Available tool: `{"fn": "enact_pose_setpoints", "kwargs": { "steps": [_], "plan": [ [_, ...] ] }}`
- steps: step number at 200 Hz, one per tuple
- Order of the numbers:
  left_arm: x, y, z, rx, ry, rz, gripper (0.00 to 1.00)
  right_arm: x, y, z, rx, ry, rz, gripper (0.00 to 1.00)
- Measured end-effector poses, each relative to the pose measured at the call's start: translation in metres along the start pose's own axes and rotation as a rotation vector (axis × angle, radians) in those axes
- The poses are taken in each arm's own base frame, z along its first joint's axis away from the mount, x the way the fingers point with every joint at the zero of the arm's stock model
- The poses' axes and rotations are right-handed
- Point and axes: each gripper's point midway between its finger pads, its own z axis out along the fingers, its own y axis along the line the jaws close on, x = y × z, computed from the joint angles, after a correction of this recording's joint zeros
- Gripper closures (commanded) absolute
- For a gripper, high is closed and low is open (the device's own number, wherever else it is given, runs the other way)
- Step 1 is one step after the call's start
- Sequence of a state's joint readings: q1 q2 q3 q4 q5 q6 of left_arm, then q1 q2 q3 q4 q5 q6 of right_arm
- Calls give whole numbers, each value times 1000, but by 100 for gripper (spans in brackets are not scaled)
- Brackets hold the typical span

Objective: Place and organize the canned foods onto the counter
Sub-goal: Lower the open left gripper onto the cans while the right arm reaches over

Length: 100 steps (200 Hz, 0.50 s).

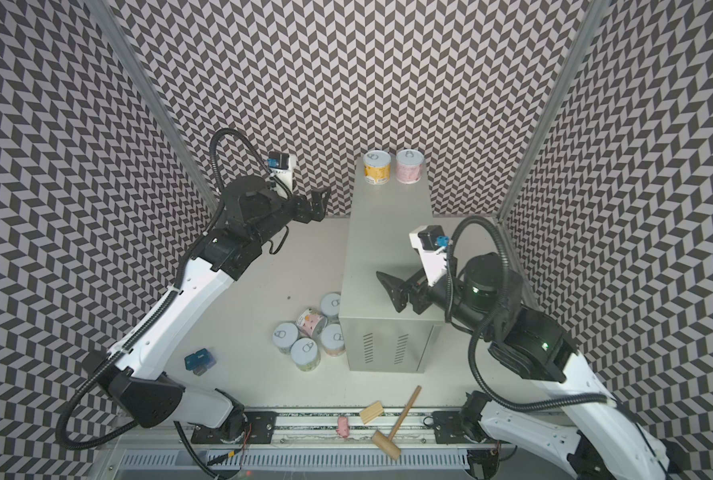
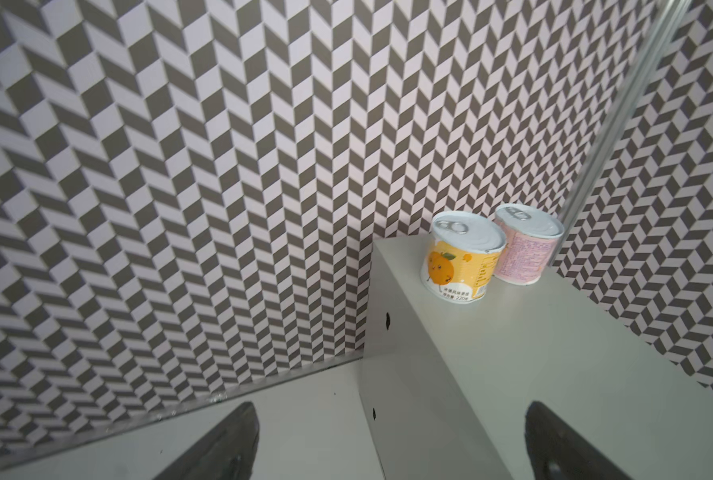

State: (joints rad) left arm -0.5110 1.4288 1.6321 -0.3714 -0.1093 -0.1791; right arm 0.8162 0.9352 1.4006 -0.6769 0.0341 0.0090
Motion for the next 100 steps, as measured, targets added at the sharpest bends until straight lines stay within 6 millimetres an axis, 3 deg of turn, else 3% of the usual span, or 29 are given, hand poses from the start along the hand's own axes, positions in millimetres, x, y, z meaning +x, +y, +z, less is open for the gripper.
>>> {"fn": "enact_pose_setpoints", "kwargs": {
  "steps": [26, 66, 100],
  "plan": [
    [54, 25, -14, -111, 155, -79, 0, 3, 24, 24, -90, 79, -33, 1],
    [159, 56, -57, -244, 407, -173, 0, 4, 99, 44, -260, 164, -133, 1],
    [212, 62, -100, -252, 485, -295, 0, 13, 139, 53, -328, 219, -201, 1]
  ]
}}
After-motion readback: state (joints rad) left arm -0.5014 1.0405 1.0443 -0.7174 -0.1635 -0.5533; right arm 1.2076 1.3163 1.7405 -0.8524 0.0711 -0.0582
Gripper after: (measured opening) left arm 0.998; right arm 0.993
